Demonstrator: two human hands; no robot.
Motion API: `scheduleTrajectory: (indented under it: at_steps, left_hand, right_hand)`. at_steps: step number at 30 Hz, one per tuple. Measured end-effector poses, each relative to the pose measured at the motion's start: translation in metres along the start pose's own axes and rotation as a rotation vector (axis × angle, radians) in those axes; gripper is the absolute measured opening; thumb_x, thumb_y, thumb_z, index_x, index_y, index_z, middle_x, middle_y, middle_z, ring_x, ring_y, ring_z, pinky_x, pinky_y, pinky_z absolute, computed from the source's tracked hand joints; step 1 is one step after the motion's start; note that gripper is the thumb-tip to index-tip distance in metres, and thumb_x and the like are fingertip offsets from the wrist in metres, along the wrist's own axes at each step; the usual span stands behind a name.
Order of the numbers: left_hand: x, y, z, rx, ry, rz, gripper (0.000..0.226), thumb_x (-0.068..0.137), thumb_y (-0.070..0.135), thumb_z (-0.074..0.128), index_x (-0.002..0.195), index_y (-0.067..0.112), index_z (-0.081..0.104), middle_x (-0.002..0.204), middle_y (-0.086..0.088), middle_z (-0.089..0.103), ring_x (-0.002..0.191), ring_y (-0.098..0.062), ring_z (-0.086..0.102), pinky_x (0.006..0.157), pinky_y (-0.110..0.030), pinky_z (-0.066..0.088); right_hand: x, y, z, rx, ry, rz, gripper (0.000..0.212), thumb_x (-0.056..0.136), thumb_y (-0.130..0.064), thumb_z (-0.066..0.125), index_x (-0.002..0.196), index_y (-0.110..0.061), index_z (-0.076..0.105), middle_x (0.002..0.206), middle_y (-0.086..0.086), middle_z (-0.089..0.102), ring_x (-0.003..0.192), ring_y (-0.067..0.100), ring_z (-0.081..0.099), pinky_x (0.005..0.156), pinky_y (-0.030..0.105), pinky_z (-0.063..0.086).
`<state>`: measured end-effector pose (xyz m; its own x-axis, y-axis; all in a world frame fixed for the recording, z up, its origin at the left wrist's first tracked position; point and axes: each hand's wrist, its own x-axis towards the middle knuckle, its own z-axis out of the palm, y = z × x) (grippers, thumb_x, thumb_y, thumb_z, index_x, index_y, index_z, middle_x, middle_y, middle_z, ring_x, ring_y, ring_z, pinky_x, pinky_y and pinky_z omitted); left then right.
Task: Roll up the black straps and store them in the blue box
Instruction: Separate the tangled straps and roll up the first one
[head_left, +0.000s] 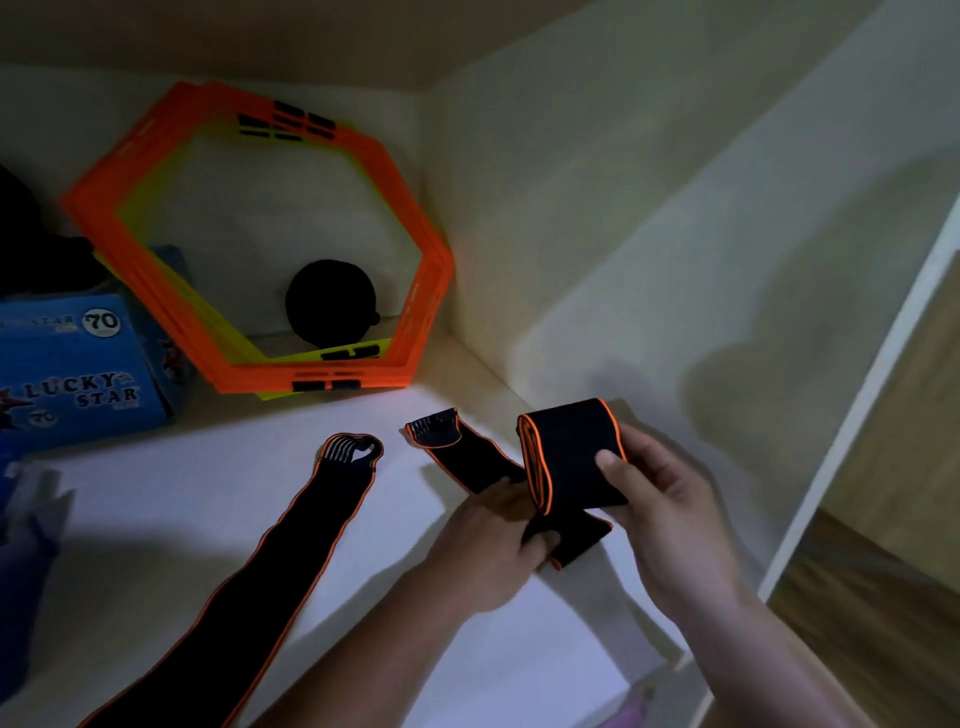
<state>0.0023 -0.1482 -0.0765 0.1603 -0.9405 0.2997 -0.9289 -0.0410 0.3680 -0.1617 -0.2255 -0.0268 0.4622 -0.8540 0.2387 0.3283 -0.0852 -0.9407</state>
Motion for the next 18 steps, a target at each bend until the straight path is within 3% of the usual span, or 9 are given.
scheduleTrajectory:
  at_steps: [3, 8, 14, 18]
  left_hand:
    - [0.001, -0.002, 0.0, 0.151, -0.015, 0.036, 0.042, 0.093, 0.043, 0.045, 0.129, 0.028, 0.059, 0.13, 0.004, 0.062, 0.12, -0.024, 0.053, 0.096, -0.037, 0.044]
    - [-0.016, -0.023, -0.019, 0.232, -0.153, -0.09, 0.044, 0.093, 0.053, 0.035, 0.125, 0.033, 0.057, 0.133, 0.009, 0.057, 0.128, -0.017, 0.048, 0.108, -0.04, 0.035]
    - [-0.061, -0.056, -0.055, 0.168, -0.101, -0.199, 0.039, 0.093, 0.047, 0.05, 0.13, 0.037, 0.057, 0.142, 0.023, 0.05, 0.132, -0.004, 0.044, 0.112, -0.027, 0.03]
    - [-0.083, -0.067, -0.074, 0.096, -0.098, -0.258, 0.059, 0.076, 0.06, 0.038, 0.123, 0.035, 0.063, 0.136, 0.021, 0.057, 0.128, -0.005, 0.051, 0.109, -0.026, 0.033]
  right_hand:
    - [0.0, 0.005, -0.001, 0.007, 0.014, 0.004, 0.032, 0.096, -0.002, 0.059, 0.121, -0.018, 0.072, 0.11, 0.012, 0.077, 0.107, 0.039, 0.07, 0.093, 0.053, 0.055]
    - [0.001, 0.017, 0.001, 0.007, 0.017, 0.011, 0.031, 0.095, -0.003, 0.06, 0.118, -0.02, 0.074, 0.111, 0.01, 0.077, 0.107, 0.031, 0.072, 0.101, 0.057, 0.051]
    - [-0.001, 0.024, 0.013, 0.039, -0.009, 0.052, 0.029, 0.096, -0.004, 0.06, 0.115, -0.02, 0.074, 0.109, 0.006, 0.078, 0.103, 0.022, 0.074, 0.103, 0.052, 0.051]
    - [-0.001, 0.028, 0.025, 0.045, -0.046, 0.069, 0.029, 0.096, -0.005, 0.061, 0.115, -0.022, 0.074, 0.111, 0.005, 0.078, 0.105, 0.022, 0.073, 0.102, 0.048, 0.051]
